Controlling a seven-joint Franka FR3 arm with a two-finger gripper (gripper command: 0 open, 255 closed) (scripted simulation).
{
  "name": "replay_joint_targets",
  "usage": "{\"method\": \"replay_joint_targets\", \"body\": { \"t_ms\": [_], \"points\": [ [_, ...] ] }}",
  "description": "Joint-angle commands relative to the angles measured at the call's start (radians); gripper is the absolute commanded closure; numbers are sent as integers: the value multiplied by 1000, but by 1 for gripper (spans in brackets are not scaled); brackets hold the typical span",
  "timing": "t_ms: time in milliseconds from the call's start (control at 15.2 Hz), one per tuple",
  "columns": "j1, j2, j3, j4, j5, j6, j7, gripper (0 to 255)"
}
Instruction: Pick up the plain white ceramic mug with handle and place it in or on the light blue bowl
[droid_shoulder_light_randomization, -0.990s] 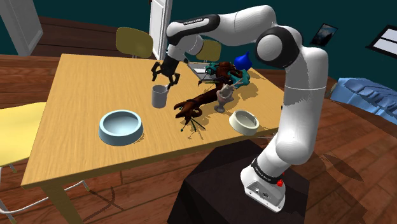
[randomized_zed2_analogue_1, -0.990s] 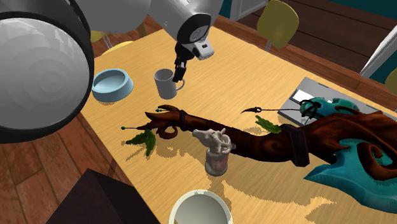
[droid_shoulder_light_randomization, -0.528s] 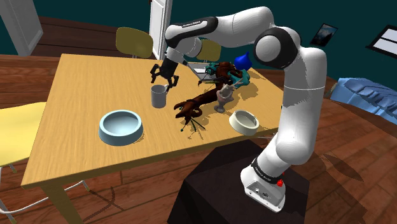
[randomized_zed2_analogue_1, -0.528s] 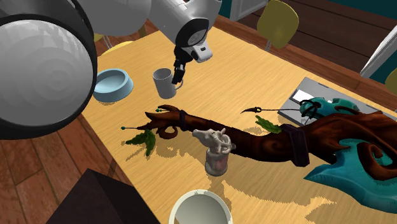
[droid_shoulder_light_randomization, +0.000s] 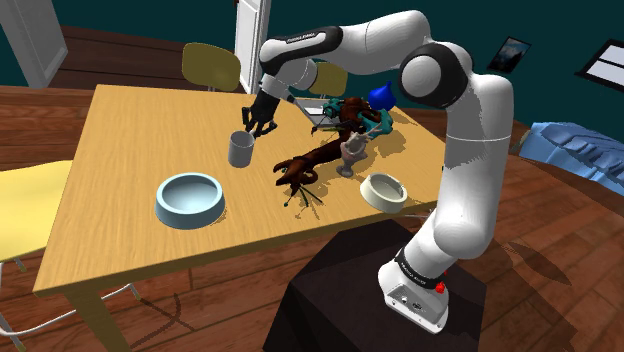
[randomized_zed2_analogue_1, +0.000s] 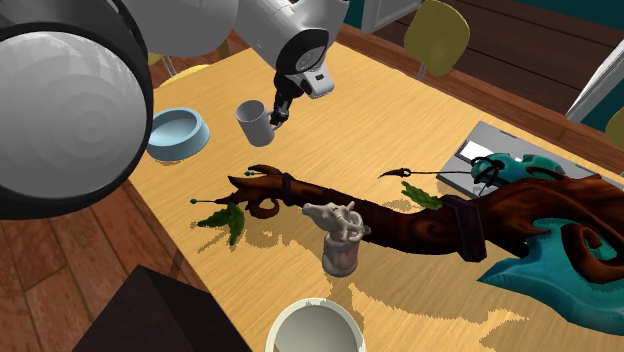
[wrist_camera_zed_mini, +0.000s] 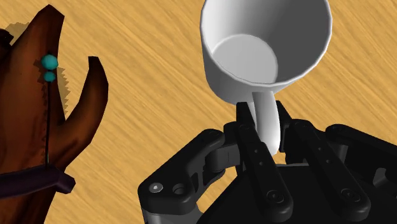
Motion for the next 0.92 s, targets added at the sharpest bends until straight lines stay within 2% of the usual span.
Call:
{"method": "replay_joint_targets", "body": {
  "t_ms": [0, 264, 858],
  "points": [
    [0, 0, 0, 0, 0, 0, 0, 255],
    [1, 0, 0, -1, 0, 0, 1, 255],
    [1, -51, -7, 43, -23, -86, 44, 255]
  ]
}}
